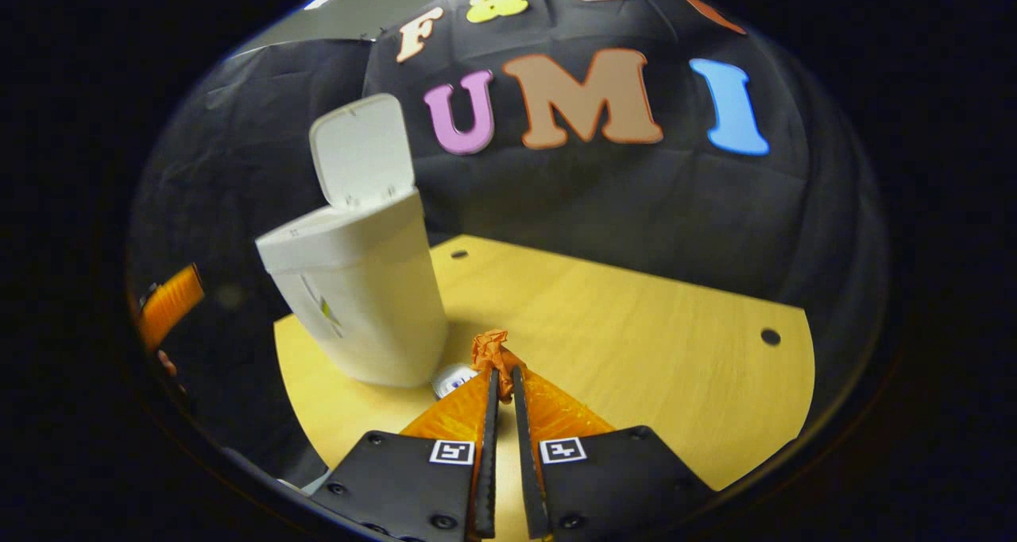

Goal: Press the lid of the desktop garbage bin to open it, pick up the crumpled paper on the desktop and throw it into the bin, then pick up the pop can on the desktop and drop it into the bin, and finally close the garbage bin lid.

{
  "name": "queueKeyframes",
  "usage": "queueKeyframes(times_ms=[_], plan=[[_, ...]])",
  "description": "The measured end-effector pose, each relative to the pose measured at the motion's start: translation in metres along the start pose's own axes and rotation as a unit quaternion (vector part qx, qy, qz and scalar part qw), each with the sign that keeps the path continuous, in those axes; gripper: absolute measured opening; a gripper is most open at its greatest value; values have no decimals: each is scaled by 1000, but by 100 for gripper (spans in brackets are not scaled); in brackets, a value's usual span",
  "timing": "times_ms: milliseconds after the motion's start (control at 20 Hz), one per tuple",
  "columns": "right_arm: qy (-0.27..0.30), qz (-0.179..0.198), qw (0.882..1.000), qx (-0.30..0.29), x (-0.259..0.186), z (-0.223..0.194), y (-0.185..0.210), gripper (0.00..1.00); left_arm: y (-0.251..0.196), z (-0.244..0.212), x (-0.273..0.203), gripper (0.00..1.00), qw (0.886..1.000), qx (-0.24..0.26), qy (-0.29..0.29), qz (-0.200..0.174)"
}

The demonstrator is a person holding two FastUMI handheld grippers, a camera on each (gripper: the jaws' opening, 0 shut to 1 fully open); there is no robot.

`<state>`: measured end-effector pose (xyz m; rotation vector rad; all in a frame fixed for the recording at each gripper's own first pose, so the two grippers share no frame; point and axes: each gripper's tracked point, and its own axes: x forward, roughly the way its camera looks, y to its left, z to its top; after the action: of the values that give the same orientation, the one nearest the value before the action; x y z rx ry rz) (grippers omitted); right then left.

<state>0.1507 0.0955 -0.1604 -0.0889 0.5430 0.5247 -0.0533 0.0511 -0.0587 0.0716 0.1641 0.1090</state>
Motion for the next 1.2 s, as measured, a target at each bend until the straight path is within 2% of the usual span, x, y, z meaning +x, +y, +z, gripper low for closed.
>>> queueKeyframes(times_ms=[150, 250, 300, 500, 800, 850, 950, 1000, 1150, 1200], plan=[[-58, 49, 997, -32, 6, 77, 49, 16, 2, 0, 1, 90, 1000, 0, 1, 2], [-79, 76, 993, -52, 21, 106, 79, 18, 7, 1, -2, 90, 1000, 0, -2, 9], [-85, 90, 990, -64, 24, 118, 101, 15, 10, 3, -3, 90, 1000, 0, -4, 15], [-81, 126, 986, -72, 62, 132, 158, 16, 31, 2, -8, 91, 999, 6, -3, 46], [-50, 146, 987, -38, 97, 127, 177, 19, 64, -5, -19, 91, 995, 3, 7, 95], [-48, 144, 988, -35, 99, 128, 176, 25, 68, -6, -20, 91, 995, 3, 8, 101], [-40, 150, 988, -23, 102, 125, 176, 29, 71, -8, -20, 91, 994, -2, 8, 106], [-32, 156, 987, -14, 102, 122, 177, 34, 70, -9, -20, 91, 994, -3, 9, 105], [-23, 157, 987, -7, 98, 121, 172, 82, 62, -9, -15, 90, 995, -3, 10, 97], [-27, 157, 987, -8, 96, 123, 170, 85, 58, -9, -13, 90, 996, -2, 9, 91]])
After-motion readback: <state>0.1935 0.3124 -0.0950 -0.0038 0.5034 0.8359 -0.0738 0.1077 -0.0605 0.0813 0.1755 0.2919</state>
